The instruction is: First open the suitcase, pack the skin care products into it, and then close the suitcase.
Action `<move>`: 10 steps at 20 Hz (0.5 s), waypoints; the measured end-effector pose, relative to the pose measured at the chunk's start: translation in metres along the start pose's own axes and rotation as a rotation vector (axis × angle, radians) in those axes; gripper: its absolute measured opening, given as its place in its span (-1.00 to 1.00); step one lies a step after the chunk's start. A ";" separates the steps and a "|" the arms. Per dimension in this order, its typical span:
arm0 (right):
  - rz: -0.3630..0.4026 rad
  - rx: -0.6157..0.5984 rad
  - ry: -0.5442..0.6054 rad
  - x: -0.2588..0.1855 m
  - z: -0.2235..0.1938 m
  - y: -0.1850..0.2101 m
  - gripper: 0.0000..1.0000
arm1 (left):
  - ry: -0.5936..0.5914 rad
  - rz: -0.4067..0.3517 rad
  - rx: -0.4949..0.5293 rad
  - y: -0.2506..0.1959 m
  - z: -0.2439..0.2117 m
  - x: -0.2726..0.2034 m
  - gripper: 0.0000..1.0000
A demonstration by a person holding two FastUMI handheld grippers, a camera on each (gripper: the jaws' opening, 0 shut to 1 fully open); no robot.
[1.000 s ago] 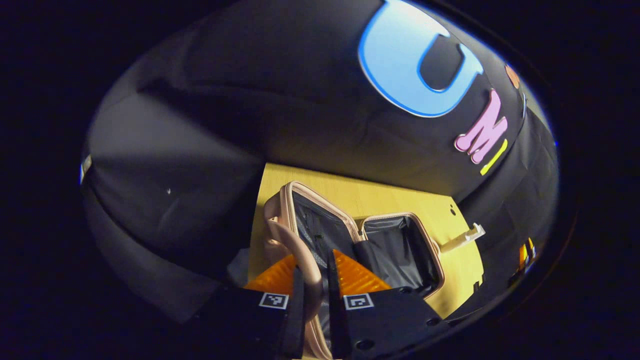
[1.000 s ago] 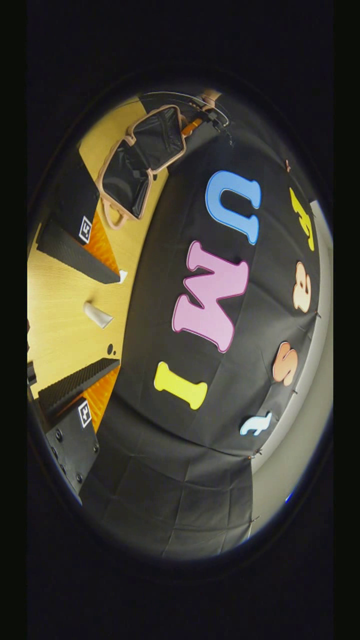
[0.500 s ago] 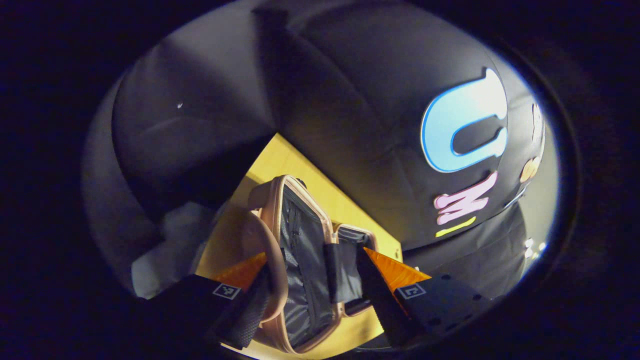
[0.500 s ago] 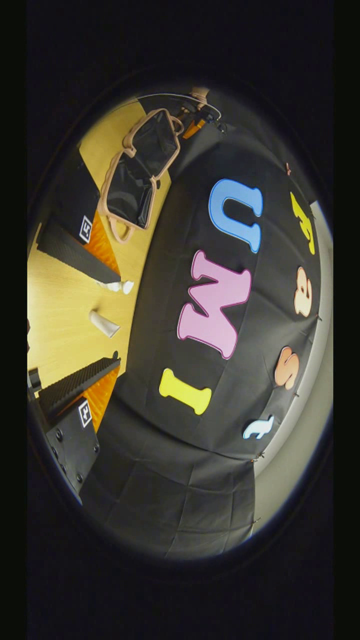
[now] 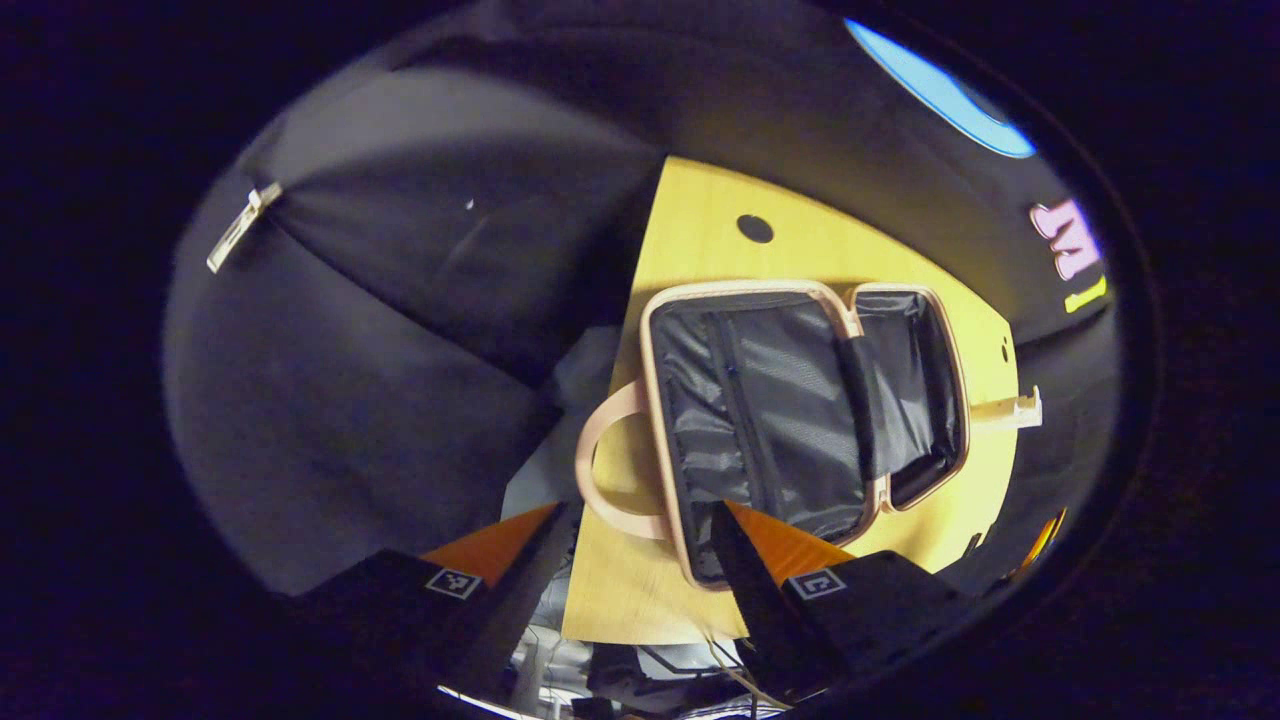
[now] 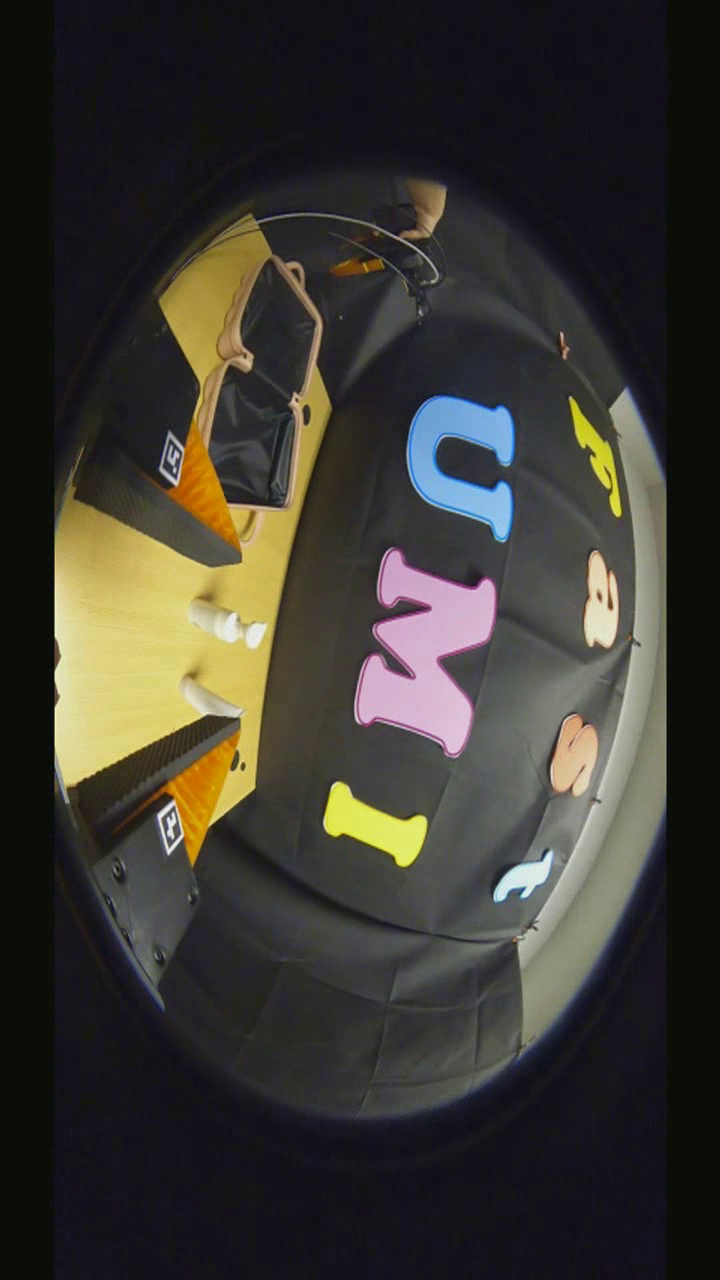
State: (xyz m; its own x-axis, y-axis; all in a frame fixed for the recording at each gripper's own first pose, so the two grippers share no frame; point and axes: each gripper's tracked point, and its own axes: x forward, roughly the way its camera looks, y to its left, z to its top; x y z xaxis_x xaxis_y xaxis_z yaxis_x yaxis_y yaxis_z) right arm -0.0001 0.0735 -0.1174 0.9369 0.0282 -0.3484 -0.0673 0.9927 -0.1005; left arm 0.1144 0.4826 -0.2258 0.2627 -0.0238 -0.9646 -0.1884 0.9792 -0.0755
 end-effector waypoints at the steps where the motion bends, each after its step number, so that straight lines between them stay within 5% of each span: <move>1: -0.007 0.001 -0.017 0.001 0.007 -0.005 0.94 | -0.103 0.017 0.060 -0.020 0.018 -0.019 0.90; 3: -0.031 0.009 -0.062 0.006 0.024 -0.022 0.90 | -0.337 0.019 0.118 -0.076 0.057 -0.050 0.90; 6: -0.071 0.020 -0.090 0.021 0.032 -0.051 0.94 | -0.704 -0.084 0.131 -0.175 0.100 -0.108 0.90; 10: -0.116 0.005 -0.113 0.046 0.029 -0.092 0.94 | -1.080 -0.175 0.116 -0.276 0.116 -0.157 0.88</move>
State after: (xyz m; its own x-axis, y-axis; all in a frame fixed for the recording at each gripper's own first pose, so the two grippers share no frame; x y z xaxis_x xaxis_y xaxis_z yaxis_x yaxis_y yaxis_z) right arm 0.0592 -0.0134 -0.0976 0.9710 -0.0743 -0.2274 0.0456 0.9906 -0.1290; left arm 0.2350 0.2391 -0.0244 0.9772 -0.0309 -0.2099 0.0076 0.9938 -0.1109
